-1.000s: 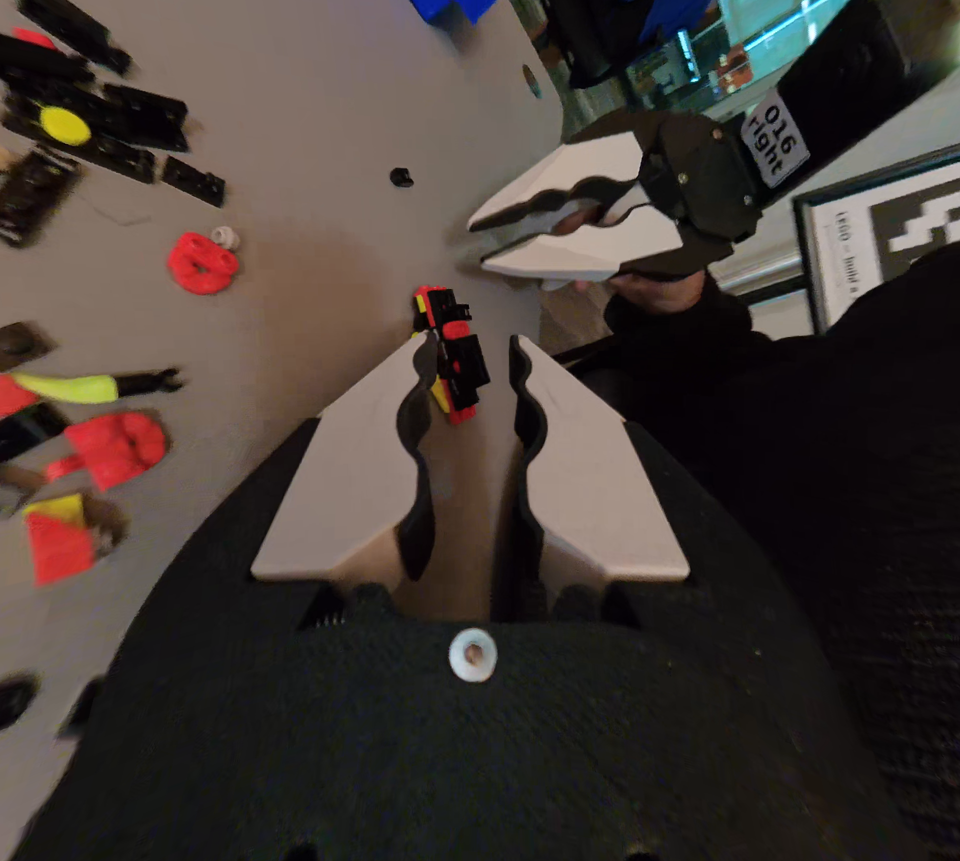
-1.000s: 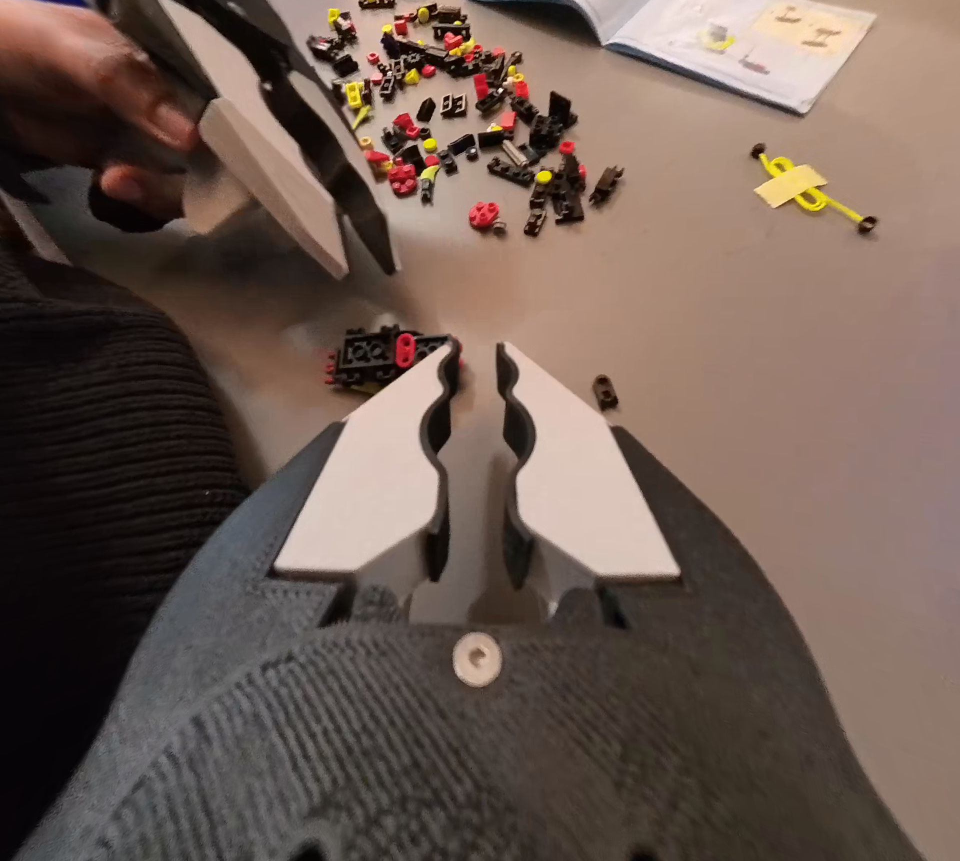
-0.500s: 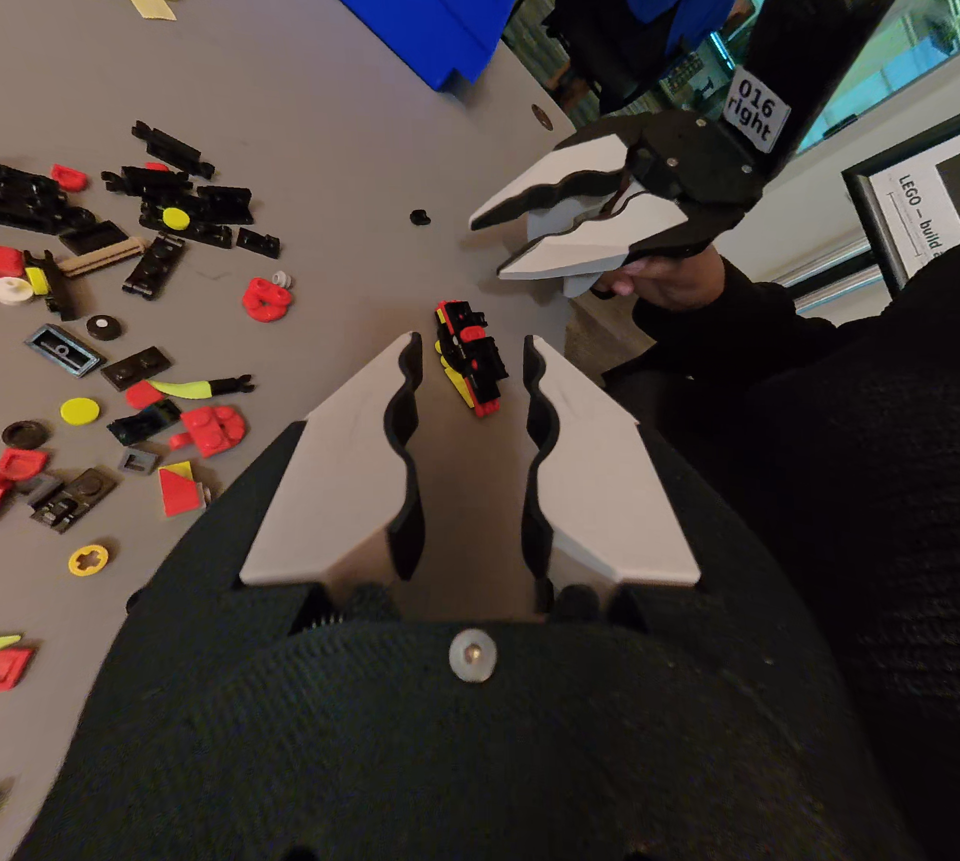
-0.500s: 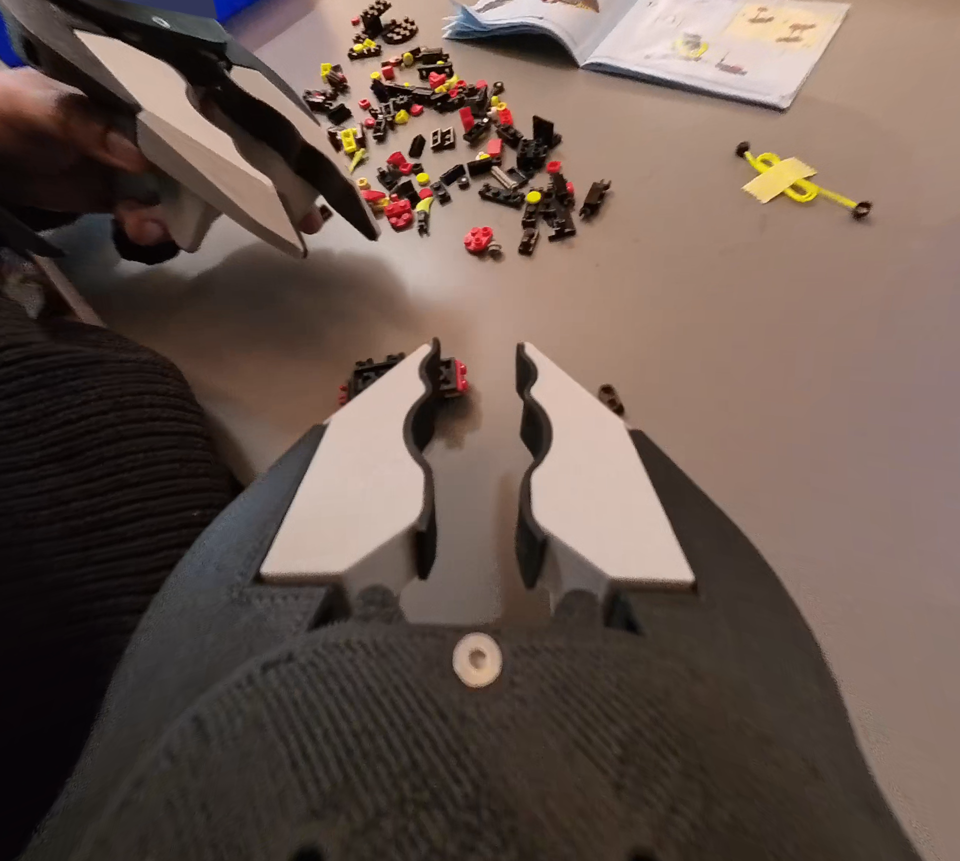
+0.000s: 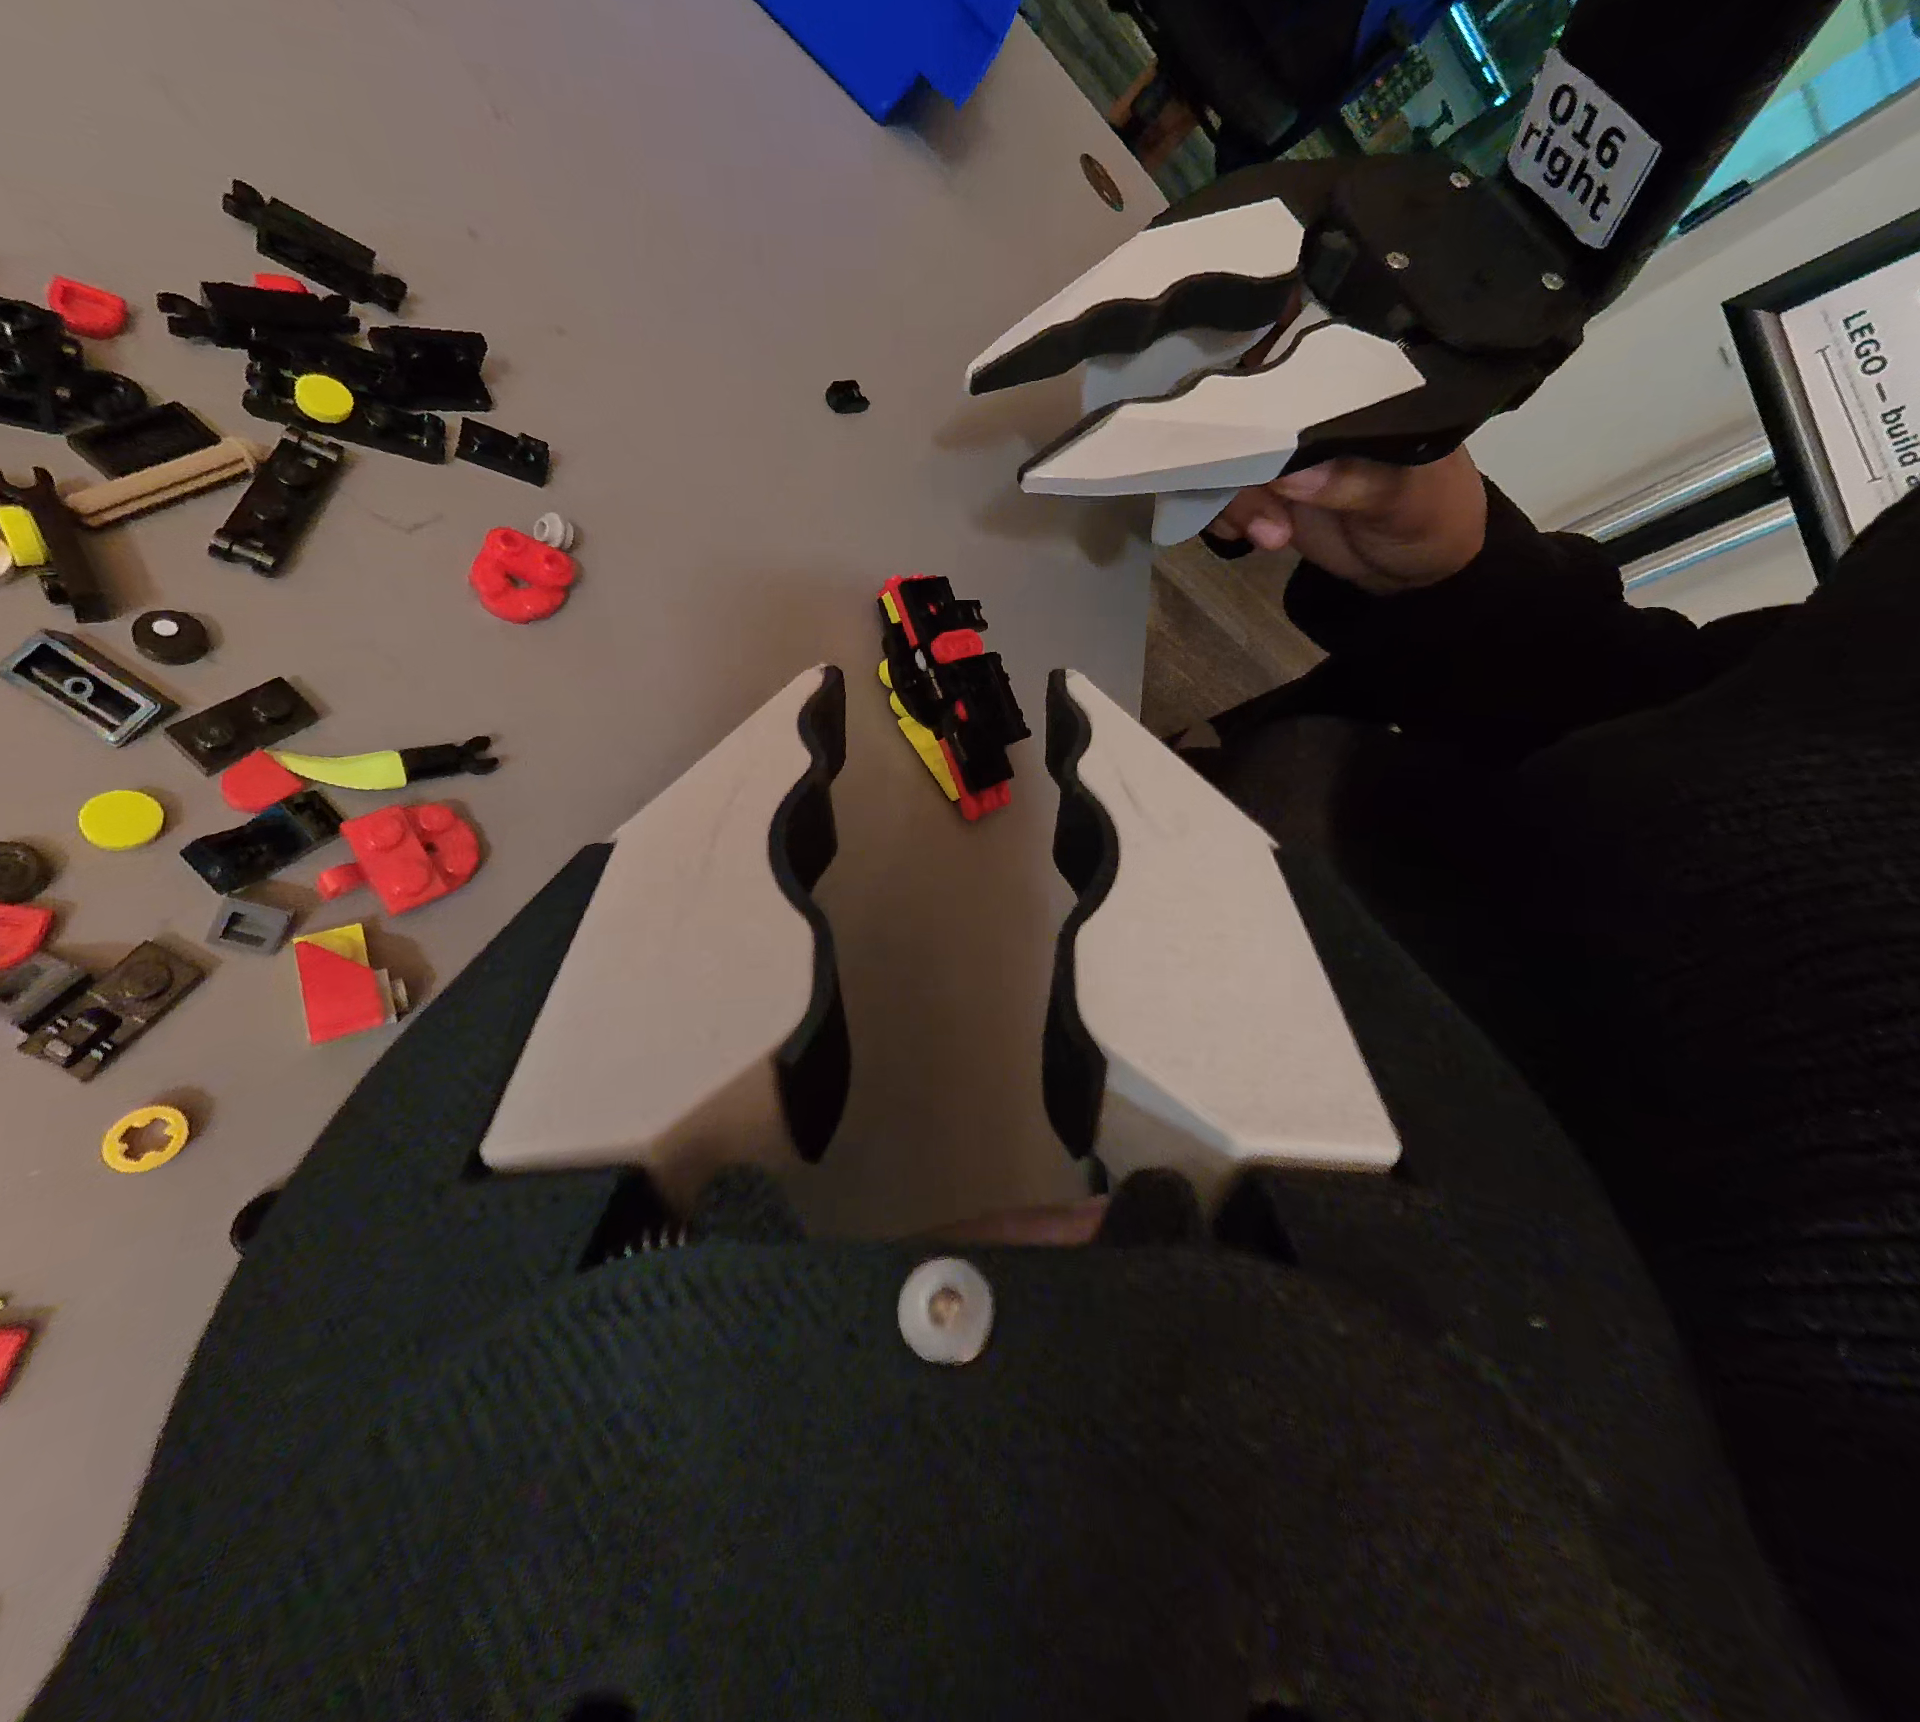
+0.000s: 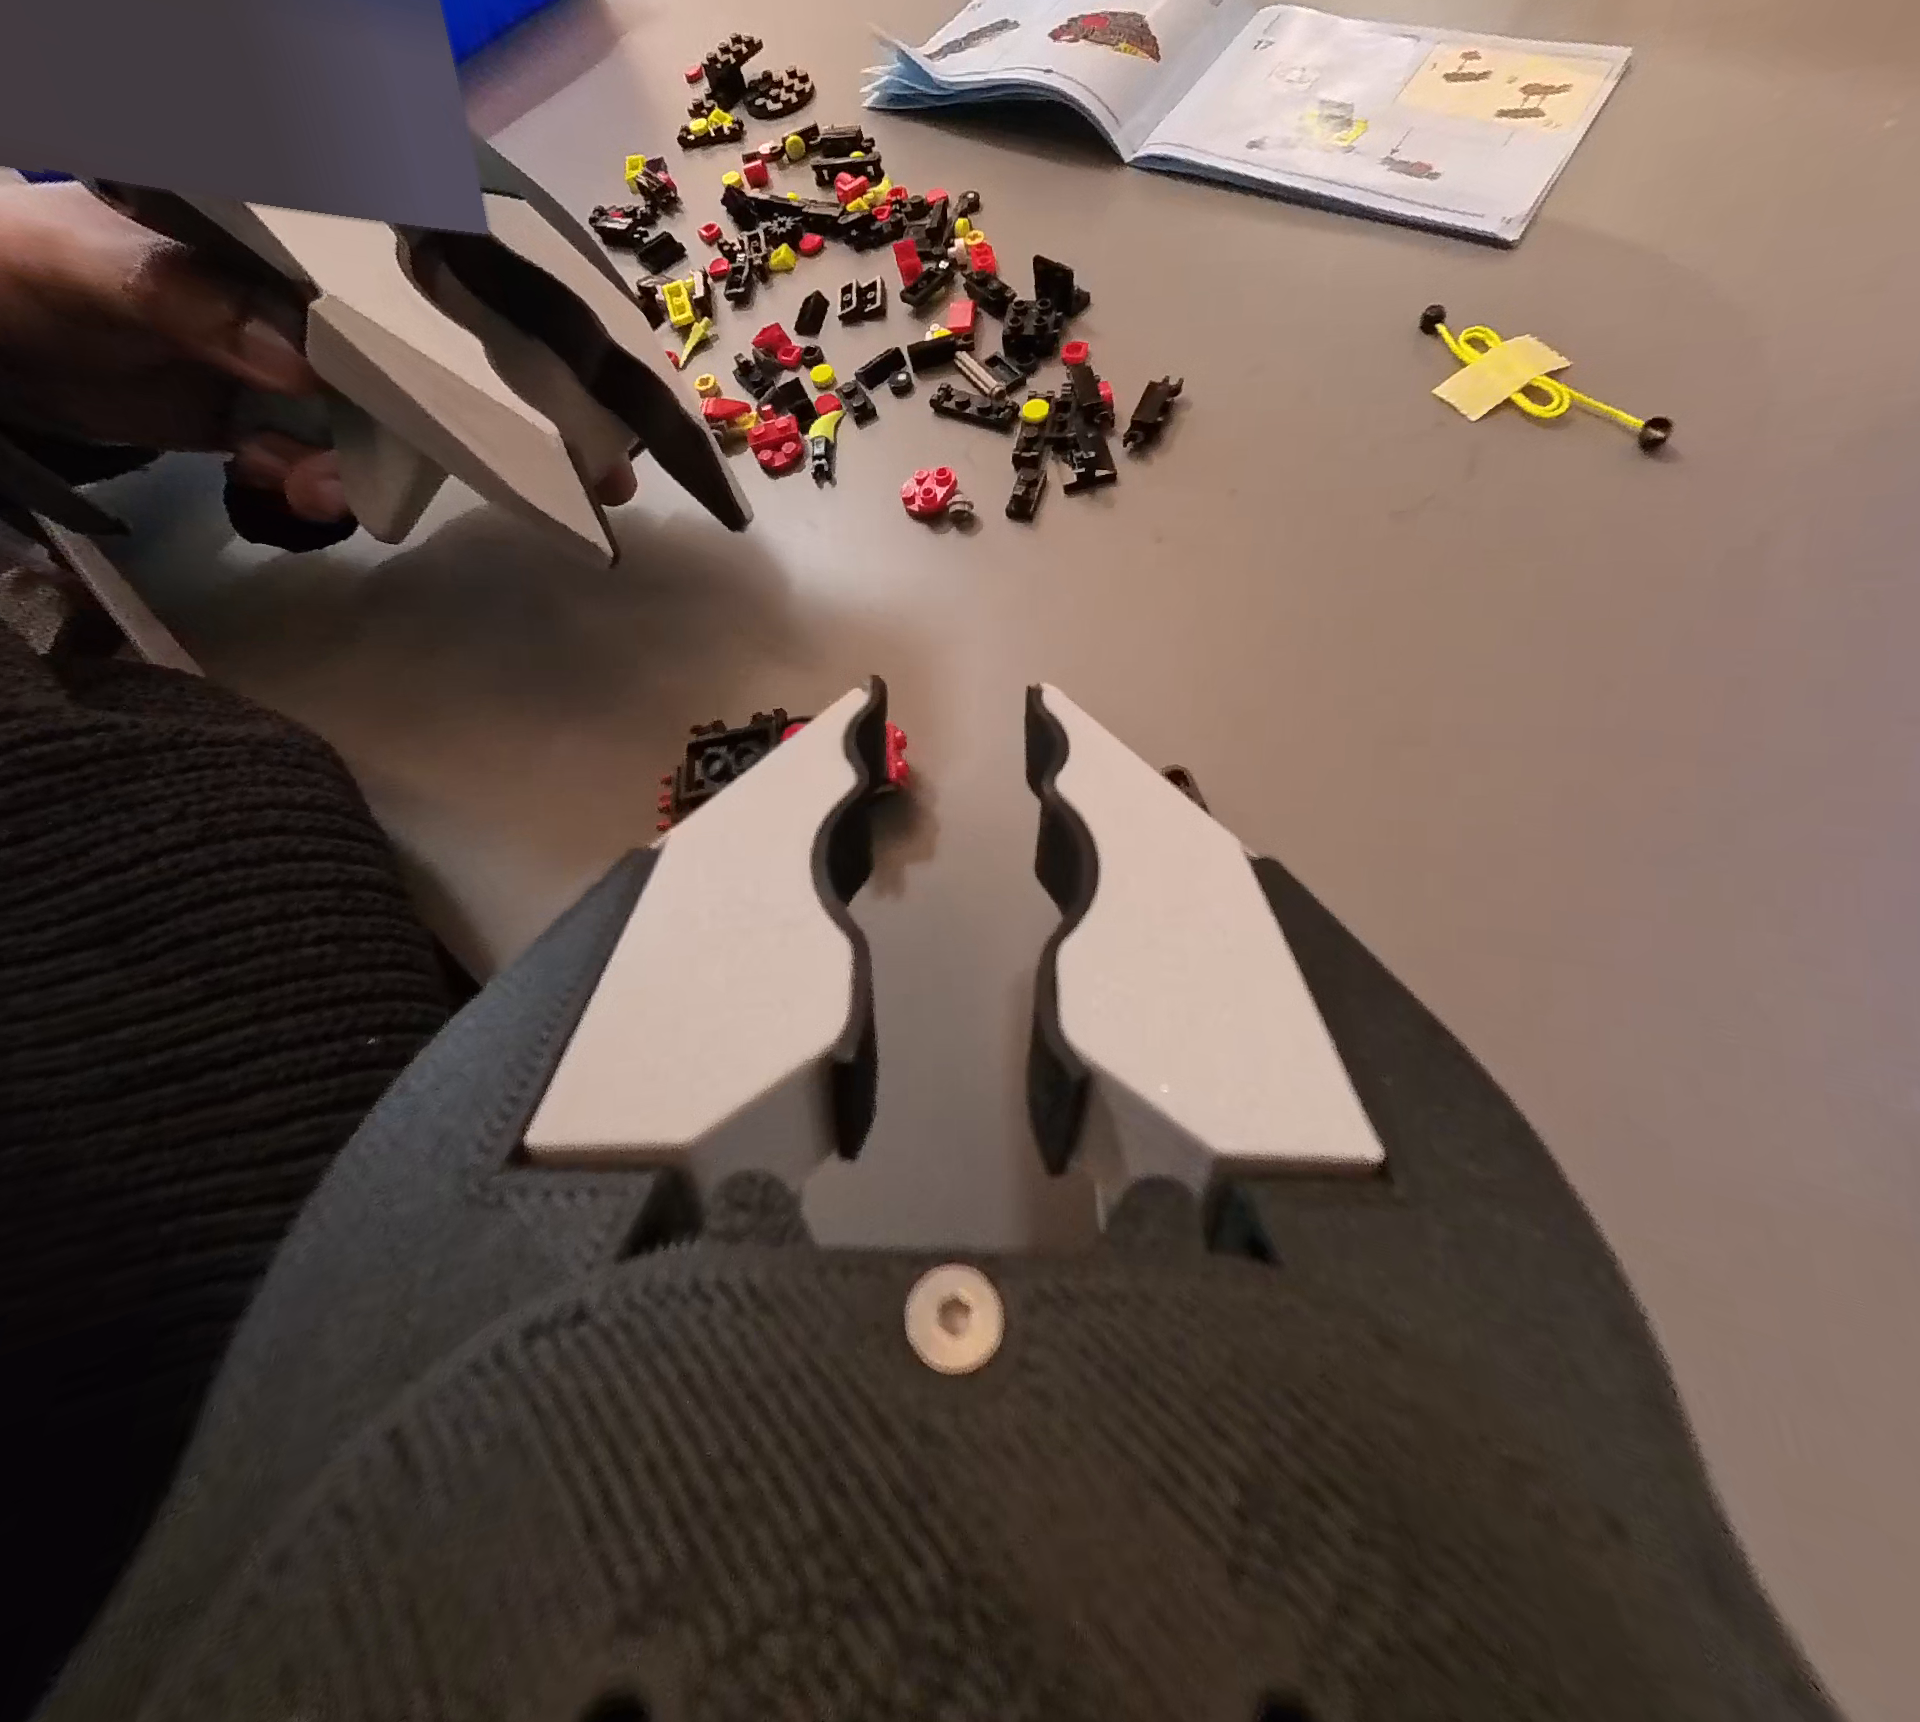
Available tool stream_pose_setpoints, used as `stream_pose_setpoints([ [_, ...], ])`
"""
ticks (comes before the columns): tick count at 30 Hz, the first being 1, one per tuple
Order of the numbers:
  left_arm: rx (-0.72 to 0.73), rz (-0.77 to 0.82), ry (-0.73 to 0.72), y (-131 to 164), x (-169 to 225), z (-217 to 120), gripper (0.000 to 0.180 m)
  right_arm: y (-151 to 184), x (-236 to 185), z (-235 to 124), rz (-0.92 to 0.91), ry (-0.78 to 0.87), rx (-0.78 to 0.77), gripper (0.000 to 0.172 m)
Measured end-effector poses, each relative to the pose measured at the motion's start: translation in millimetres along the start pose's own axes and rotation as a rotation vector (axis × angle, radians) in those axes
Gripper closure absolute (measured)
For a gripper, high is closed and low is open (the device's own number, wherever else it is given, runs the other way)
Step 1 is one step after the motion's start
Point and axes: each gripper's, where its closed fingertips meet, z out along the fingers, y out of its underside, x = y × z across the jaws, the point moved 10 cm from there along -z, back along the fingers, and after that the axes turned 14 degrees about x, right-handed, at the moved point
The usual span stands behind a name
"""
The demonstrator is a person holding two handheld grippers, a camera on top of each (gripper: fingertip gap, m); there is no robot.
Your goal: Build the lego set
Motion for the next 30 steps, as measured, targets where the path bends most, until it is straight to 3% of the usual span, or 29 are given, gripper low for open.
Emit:
stream_pose_setpoints([
  [7,-0.011,0.000,-0.014,1.0,-2.4,2.3,0.143,1.2,19.4,-3.4,-0.090,0.138,-0.064,0.150],
  [13,-0.015,-0.006,0.000,2.1,-1.1,3.3,0.143,9.6,42.7,-12.9,-0.099,0.210,-0.211,0.150],
  [18,-0.022,0.002,-0.003,2.9,0.7,5.0,0.143,13.3,41.7,-5.5,-0.050,0.142,-0.218,0.152],
  [22,-0.040,0.014,-0.002,4.9,2.6,7.4,0.144,11.3,40.7,10.1,-0.127,0.098,-0.248,0.153],
  [27,-0.061,0.035,-0.013,6.9,3.1,8.2,0.144,13.4,39.7,18.5,-0.153,0.051,-0.305,0.166],
  [30,-0.057,0.044,-0.017,6.5,3.5,8.2,0.144,5.3,34.4,13.1,-0.185,0.048,-0.234,0.166],
])
